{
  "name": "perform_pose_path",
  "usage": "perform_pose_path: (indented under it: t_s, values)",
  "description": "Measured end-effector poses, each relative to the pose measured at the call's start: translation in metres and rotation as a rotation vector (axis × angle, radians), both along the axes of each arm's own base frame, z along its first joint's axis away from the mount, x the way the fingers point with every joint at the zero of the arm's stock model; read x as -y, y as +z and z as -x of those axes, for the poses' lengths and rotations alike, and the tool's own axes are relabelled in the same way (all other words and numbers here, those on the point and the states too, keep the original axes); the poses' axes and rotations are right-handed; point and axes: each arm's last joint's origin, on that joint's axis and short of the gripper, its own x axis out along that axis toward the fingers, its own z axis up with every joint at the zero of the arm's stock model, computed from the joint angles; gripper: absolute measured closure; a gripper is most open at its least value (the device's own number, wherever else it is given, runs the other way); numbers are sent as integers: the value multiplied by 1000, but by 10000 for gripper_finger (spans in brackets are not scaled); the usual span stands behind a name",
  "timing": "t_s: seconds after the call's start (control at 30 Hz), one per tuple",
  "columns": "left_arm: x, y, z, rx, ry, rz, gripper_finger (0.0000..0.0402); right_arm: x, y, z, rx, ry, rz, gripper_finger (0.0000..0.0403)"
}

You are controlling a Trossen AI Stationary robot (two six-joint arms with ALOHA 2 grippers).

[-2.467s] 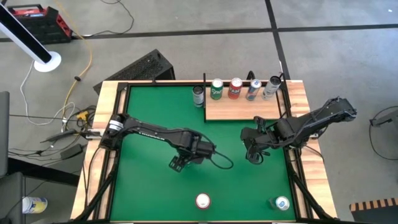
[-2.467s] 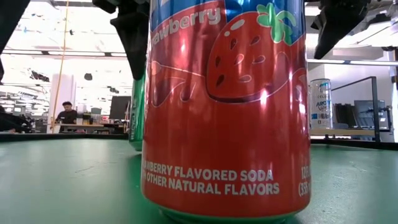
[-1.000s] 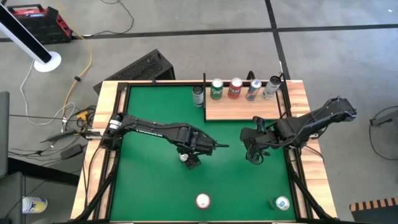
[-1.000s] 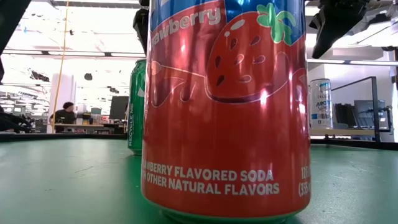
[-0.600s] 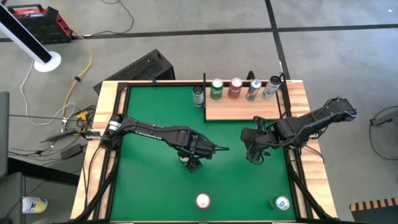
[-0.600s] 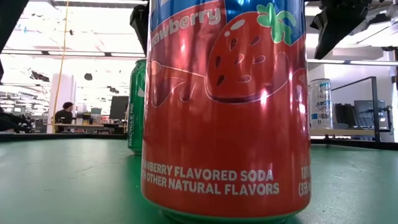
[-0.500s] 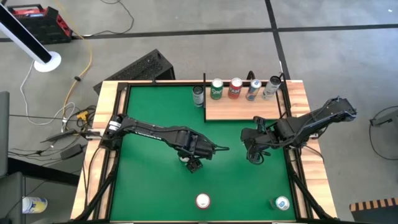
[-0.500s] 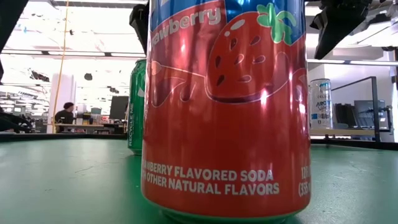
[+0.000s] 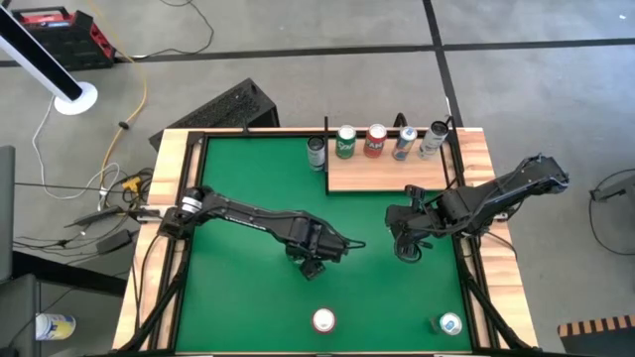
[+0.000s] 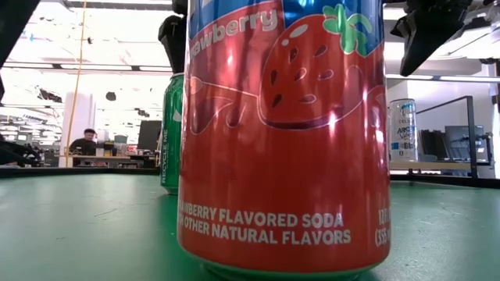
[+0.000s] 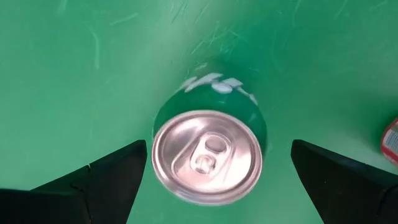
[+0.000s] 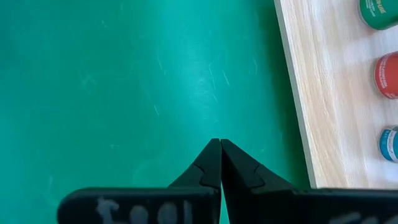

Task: Place canned beverage on shelf
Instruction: Put the green soda can on the shelf aligned with the other green soda can

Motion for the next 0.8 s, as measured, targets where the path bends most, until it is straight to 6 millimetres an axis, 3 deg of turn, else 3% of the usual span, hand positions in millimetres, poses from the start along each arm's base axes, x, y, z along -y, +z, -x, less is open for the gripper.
perform_pose_path:
  t_s: [0.53, 0.63, 0.8]
  values:
    - [-7, -2, -3, 6, -8, -2, 23, -8, 0, 4, -10, 39, 10, 376]
    - [-12, -2, -3, -7, 0, -20, 49, -10, 0, 5, -10, 51, 11, 376]
    - [-17, -2, -4, -7, -14, -10, 131, -13, 0, 6, -7, 59, 10, 376]
